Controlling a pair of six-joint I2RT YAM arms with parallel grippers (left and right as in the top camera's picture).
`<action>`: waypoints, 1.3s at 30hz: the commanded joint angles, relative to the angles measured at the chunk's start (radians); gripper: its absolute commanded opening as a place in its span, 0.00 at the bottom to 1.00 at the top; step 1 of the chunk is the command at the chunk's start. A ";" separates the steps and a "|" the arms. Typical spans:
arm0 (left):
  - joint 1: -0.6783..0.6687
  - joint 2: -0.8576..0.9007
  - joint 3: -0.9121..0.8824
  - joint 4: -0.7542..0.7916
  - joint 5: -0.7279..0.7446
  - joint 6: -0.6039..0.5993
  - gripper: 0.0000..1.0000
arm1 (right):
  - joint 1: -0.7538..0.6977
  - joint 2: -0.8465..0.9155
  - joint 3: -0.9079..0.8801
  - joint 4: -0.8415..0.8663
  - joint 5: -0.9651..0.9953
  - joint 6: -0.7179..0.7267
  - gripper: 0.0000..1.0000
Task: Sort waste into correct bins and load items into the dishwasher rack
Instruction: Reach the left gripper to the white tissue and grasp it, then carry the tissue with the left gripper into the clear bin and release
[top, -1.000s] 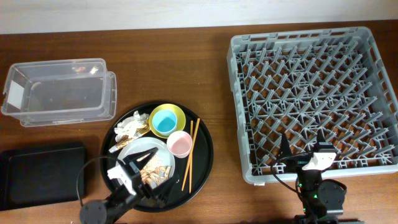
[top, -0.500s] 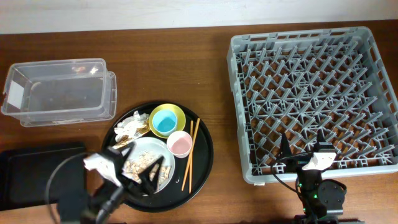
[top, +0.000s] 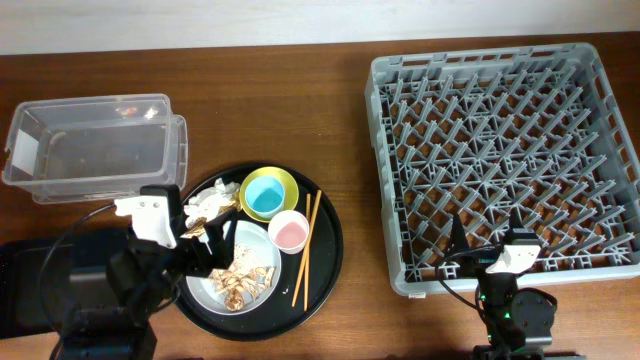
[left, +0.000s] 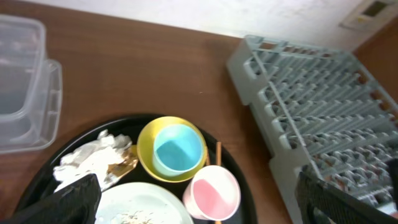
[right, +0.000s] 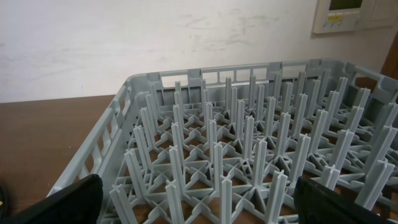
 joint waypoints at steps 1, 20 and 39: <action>0.002 0.123 0.095 -0.122 -0.278 -0.171 0.99 | -0.006 -0.004 -0.008 -0.002 0.012 0.000 0.98; 0.002 0.857 0.196 0.016 -0.348 -0.216 0.76 | -0.006 -0.004 -0.008 -0.002 0.012 0.000 0.98; 0.000 1.081 0.196 0.124 -0.313 -0.183 0.57 | -0.006 -0.004 -0.008 -0.002 0.012 0.000 0.98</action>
